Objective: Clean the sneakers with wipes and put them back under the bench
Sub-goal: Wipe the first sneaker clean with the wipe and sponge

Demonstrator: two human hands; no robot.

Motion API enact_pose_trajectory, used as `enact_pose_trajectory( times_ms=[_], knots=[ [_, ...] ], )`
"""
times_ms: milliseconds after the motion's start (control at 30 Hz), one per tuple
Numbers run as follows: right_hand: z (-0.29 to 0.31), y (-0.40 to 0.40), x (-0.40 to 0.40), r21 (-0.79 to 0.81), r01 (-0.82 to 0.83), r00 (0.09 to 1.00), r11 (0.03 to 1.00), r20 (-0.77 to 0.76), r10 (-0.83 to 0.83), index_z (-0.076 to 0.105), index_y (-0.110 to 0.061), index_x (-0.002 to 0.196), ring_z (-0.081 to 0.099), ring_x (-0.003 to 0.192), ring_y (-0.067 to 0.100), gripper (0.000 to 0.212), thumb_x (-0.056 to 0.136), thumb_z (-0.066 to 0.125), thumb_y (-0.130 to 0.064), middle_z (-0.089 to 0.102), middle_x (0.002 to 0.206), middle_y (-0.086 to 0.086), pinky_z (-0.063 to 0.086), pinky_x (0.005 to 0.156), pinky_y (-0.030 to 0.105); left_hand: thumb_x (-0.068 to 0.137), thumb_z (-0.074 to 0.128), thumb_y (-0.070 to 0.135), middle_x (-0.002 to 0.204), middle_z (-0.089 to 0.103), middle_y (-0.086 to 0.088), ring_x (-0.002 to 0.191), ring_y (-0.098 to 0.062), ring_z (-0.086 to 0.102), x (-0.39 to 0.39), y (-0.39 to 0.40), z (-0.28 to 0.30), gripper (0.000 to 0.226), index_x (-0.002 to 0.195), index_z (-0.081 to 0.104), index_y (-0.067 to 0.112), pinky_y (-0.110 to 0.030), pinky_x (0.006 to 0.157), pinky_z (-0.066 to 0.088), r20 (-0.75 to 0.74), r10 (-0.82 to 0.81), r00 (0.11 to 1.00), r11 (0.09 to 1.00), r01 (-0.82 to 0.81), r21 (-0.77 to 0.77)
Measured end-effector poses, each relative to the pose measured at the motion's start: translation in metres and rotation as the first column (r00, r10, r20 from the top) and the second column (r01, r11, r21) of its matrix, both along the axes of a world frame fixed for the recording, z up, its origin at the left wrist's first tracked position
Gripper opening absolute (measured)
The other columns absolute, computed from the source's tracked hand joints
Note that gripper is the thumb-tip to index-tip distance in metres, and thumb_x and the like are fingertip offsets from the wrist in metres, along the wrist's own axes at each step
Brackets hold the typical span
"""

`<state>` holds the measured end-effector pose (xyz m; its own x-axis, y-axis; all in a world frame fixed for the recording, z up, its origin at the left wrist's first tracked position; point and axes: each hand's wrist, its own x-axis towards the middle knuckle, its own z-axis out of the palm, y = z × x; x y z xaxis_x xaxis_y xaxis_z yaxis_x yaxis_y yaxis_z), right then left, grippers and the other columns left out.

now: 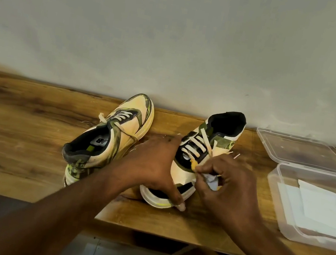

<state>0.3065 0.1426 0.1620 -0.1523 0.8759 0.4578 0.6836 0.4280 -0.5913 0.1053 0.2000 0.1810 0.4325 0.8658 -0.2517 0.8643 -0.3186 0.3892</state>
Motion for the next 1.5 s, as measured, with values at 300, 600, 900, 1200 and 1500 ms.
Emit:
enact_pose_trajectory(
  times_ms=[300,600,900,1200,1500],
  knots=[
    [0.011,0.022,0.026,-0.029,0.143,0.986,0.989,-0.077,-0.145,0.077,-0.022,0.086,0.066,0.078,0.006,0.021,0.077,0.087,-0.006,0.070,0.084,-0.014,0.058,0.067,0.034,0.046,0.098,0.061,0.155,0.048,0.008,0.137,-0.019,0.049,-0.004,0.002,0.013,0.142,0.162,0.021,0.035,-0.033,0.108,0.043,-0.058,-0.037,0.998,0.994,0.043,0.099],
    [-0.001,-0.008,-0.012,-0.019,-0.142,0.988,0.990,0.051,0.143,0.079,-0.020,0.098,0.066,0.087,0.003,0.026,0.079,0.084,-0.003,0.070,0.096,-0.011,0.055,0.073,0.021,0.044,0.098,0.057,0.151,0.054,0.015,0.132,-0.013,0.055,-0.017,0.009,0.013,0.139,0.160,0.024,0.041,-0.033,0.107,0.047,-0.015,-0.112,0.994,0.990,0.113,0.083],
    [0.023,0.004,0.004,0.044,0.096,0.992,0.994,-0.087,-0.092,0.078,-0.022,0.091,0.068,0.085,0.003,0.022,0.078,0.086,-0.006,0.072,0.092,-0.014,0.057,0.074,0.020,0.042,0.099,0.055,0.149,0.053,0.025,0.134,-0.004,0.054,-0.031,0.022,0.011,0.132,0.156,0.034,0.043,-0.038,0.116,0.046,0.264,-0.055,0.963,0.977,0.107,-0.185],
    [0.026,0.007,0.011,0.067,0.049,0.998,0.997,-0.048,-0.046,0.078,-0.018,0.092,0.067,0.088,0.007,0.023,0.077,0.084,-0.001,0.071,0.094,-0.009,0.057,0.078,0.025,0.046,0.098,0.048,0.149,0.056,0.024,0.137,-0.001,0.053,-0.036,0.028,0.006,0.124,0.156,0.042,0.036,-0.039,0.120,0.041,0.400,-0.042,0.915,0.953,0.157,-0.259],
    [0.025,-0.022,-0.027,0.051,-0.130,0.990,0.990,0.057,0.127,0.078,-0.017,0.096,0.064,0.086,0.006,0.023,0.078,0.084,-0.004,0.069,0.096,-0.006,0.055,0.072,0.024,0.048,0.095,0.050,0.151,0.055,0.020,0.137,-0.004,0.054,-0.033,0.030,0.002,0.124,0.157,0.039,0.033,-0.041,0.118,0.043,0.380,-0.023,0.925,0.961,0.125,-0.245]
  ],
)
